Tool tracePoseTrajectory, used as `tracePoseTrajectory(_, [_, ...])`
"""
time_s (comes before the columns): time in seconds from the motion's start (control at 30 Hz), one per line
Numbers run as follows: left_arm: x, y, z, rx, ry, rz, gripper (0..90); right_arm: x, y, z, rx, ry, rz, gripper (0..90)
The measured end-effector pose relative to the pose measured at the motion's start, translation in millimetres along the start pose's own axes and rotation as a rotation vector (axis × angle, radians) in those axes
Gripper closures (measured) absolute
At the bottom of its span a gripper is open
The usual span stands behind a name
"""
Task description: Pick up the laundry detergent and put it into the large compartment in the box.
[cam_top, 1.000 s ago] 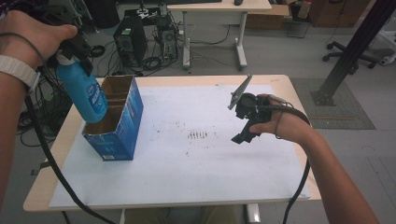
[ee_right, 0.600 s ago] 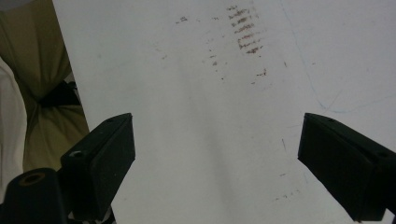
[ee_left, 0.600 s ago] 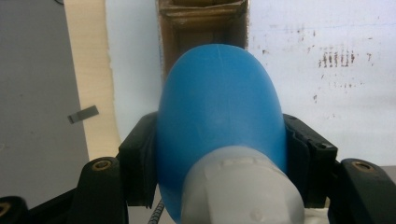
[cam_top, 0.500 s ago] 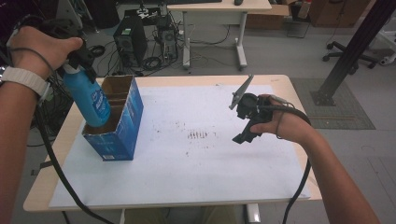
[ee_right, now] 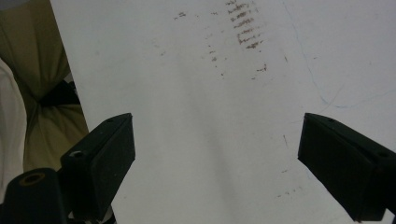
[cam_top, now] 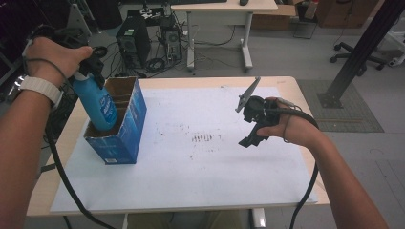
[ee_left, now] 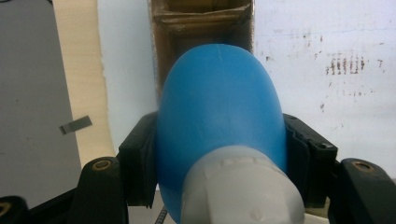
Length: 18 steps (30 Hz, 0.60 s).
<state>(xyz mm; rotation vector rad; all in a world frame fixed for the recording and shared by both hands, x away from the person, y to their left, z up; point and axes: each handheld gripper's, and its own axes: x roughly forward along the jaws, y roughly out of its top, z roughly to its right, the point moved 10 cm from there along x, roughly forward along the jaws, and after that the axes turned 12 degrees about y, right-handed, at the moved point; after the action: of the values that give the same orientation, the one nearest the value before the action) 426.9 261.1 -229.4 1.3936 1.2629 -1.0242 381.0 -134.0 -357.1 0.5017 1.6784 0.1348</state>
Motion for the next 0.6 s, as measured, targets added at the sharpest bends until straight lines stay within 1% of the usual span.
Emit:
tracePoseTrajectory(0.03, [1.2, -0.1, 0.0, 0.002, 0.0, -0.002, 37.7, 0.1, -0.6, 0.3, 0.002, -0.001, 0.0, 11.1])
tracePoseTrajectory(0.1, [6.0, 0.8, 0.3, -0.008, -0.003, 0.002, 37.7, 0.3, -1.1, 0.3, 0.004, 0.0, -0.001, 11.1])
tracePoseTrajectory(0.17, [9.8, 1.2, -0.2, -0.01, -0.001, 0.002, 37.7, 0.5, -1.4, 0.3, 0.004, 0.001, -0.002, 11.1])
tracePoseTrajectory(0.2, [14.3, 1.7, -0.7, -0.011, 0.005, 0.005, 37.8, 0.6, -1.5, 0.5, 0.004, 0.0, -0.001, 11.0])
tracePoseTrajectory(0.23, [14.3, 1.7, -0.7, -0.011, 0.005, 0.005, 37.8, 0.6, -1.5, 0.5, 0.004, 0.0, -0.001, 11.0])
tracePoseTrajectory(0.6, [35.0, 1.9, 1.8, -0.008, 0.001, -0.002, 37.8, 2.6, -0.8, 0.3, 0.007, 0.003, -0.004, 11.1])
